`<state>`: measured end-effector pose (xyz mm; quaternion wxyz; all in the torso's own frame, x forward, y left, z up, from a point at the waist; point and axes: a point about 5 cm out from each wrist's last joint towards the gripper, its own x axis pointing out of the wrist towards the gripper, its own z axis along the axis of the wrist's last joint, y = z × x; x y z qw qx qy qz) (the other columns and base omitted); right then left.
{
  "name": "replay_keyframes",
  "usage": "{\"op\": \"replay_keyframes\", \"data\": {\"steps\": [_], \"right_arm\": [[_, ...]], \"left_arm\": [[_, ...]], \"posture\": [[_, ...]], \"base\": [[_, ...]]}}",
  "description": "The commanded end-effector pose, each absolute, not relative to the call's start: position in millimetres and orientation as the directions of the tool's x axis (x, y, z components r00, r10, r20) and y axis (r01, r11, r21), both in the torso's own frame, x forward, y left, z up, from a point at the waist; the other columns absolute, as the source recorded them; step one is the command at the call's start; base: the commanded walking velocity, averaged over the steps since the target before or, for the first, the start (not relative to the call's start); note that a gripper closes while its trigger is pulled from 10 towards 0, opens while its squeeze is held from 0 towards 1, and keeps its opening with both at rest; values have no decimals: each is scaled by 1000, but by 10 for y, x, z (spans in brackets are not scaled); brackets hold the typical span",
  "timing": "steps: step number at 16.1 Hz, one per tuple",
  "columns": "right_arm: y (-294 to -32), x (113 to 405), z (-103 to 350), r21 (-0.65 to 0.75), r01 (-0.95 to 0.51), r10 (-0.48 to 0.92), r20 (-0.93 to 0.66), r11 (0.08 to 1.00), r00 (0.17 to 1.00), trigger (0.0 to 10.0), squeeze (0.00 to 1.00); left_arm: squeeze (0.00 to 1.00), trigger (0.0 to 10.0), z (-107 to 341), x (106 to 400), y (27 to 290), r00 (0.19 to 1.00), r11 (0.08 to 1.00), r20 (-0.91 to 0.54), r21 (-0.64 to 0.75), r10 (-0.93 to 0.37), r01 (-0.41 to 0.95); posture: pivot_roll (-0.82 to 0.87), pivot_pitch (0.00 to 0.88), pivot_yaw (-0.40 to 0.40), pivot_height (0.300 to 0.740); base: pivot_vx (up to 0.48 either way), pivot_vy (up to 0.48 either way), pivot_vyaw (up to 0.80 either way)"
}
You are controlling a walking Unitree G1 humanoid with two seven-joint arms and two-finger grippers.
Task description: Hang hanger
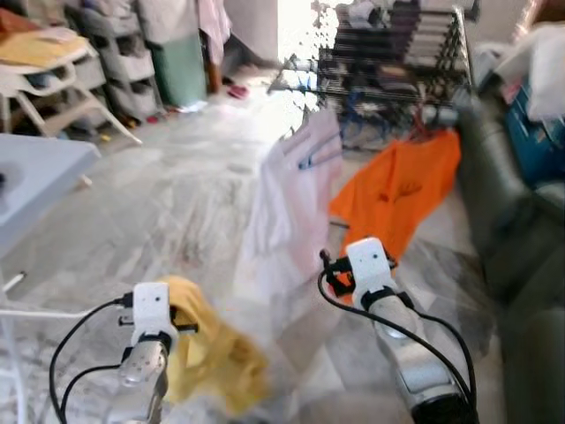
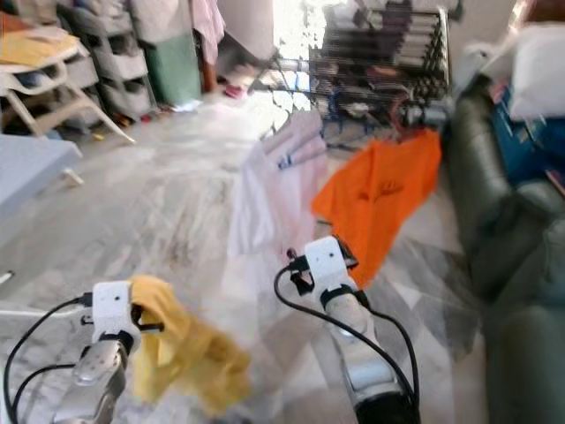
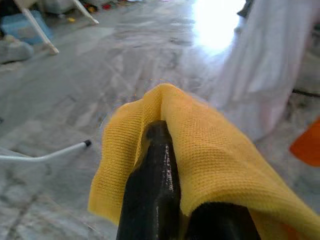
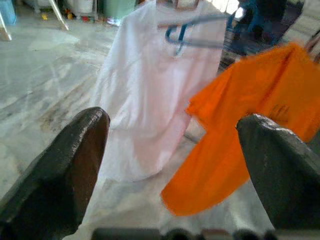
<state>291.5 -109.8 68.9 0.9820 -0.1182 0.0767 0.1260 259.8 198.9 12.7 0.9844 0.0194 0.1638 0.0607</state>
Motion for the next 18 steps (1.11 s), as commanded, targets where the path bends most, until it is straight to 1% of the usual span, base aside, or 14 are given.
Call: {"op": "replay_keyframes", "data": {"steps": [1, 5, 9, 10, 11, 15, 18], "right_arm": [[-951, 2934, 789, -216, -310, 287, -134, 926, 949, 10000, 0], [-822, 2950, 779, -192, -359, 342, -115, 913, 933, 10000, 0], [-804, 2969, 826, -183, -370, 358, -94, 911, 929, 10000, 0], [-769, 2967, 838, -191, -413, 403, -90, 890, 911, 10000, 0], [-750, 2967, 841, -194, -430, 420, -88, 882, 903, 10000, 0], [-685, 2994, 891, -207, -442, 439, -63, 873, 896, 10000, 0], [-679, 2951, 919, -226, -456, 458, -50, 861, 888, 10000, 0]], "left_arm": [[0, 10000, 261, 2695, 2003, 955, 990, -263, 78, 138, -121], [0, 10000, 265, 2703, 2018, 953, 984, -255, 105, 165, -143], [0, 10000, 276, 2729, 2004, 956, 984, -246, 117, 161, -136], [0, 10000, 321, 2759, 2015, 960, 984, -225, 104, 164, -144], [0, 10000, 341, 2762, 2018, 963, 984, -212, 98, 167, -150], [0, 10000, 357, 2737, 2015, 965, 983, -196, 91, 172, -157], [0, 10000, 384, 2742, 2007, 968, 983, -181, 92, 174, -160]], "posture": [[-77, 0, 19, 740], [-76, 0, 27, 740], [-70, 0, 20, 740], [-53, 0, 8, 740], [-45, 0, 4, 740], [-59, 0, 10, 740], [-82, 0, 20, 740]], "base": [[0, 0, 800], [0, 0, 800], [0, 0, 800], [0, 0, 800], [0, 0, 800], [0, 0, 800], [0, 0, 800]]}}
